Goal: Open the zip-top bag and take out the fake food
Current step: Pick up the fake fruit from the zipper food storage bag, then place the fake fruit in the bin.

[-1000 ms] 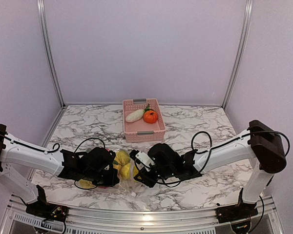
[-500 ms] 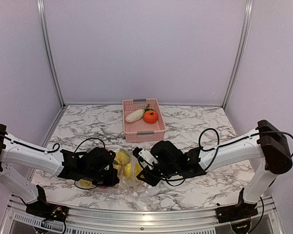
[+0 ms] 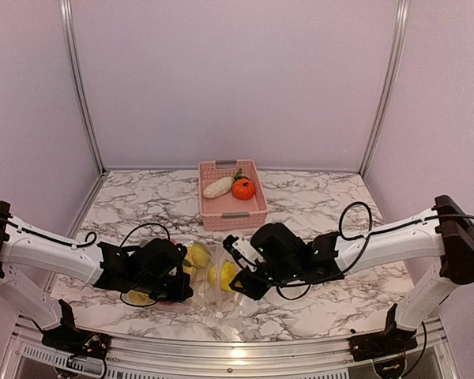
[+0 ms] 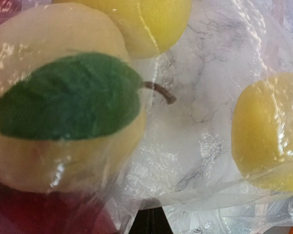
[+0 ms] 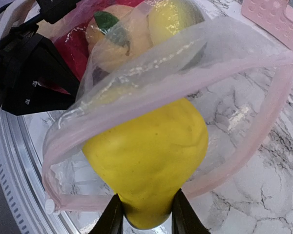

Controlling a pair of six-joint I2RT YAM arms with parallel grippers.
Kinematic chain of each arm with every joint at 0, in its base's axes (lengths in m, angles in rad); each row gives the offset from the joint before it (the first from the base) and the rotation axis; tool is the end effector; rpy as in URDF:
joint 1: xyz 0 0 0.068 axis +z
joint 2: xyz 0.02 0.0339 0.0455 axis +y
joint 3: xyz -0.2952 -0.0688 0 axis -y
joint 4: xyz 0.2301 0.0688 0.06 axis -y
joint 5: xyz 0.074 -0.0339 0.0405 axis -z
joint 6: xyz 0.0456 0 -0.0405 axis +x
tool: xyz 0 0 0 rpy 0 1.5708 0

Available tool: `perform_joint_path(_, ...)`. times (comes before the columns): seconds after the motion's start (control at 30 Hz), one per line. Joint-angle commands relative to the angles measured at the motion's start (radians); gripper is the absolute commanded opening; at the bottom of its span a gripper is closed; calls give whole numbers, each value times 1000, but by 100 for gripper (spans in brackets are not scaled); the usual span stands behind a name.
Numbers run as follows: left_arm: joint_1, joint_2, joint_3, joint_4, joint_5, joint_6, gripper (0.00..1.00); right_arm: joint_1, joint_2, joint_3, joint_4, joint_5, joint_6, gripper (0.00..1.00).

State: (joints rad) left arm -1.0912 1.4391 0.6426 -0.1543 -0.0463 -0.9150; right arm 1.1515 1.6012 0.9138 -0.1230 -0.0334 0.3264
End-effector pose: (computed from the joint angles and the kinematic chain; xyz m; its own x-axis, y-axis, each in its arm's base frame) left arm 0.1193 -0.2248 0.1863 -0.9216 0.0561 -0.3842 0.2352 0.8679 -0.4375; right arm 0.1319 0.2996 0.2223 -0.5751 -0.5031 -0.6451 -0.7790 0.5777 0.2439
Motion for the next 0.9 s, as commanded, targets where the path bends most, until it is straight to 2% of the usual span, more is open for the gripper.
perform_joint_path(0.0, 10, -12, -5, -49, -25, 18, 0, 5, -63, 0, -75, 29, 28, 17)
perform_joint_path(0.57, 10, -76, 106, -60, -17, 101, 0, -18, -262, -77, -217, 108, 109, 17)
perform_joint_path(0.87, 11, -88, 133, -73, -24, 114, 0, -102, -346, -68, -246, 74, 130, 17)
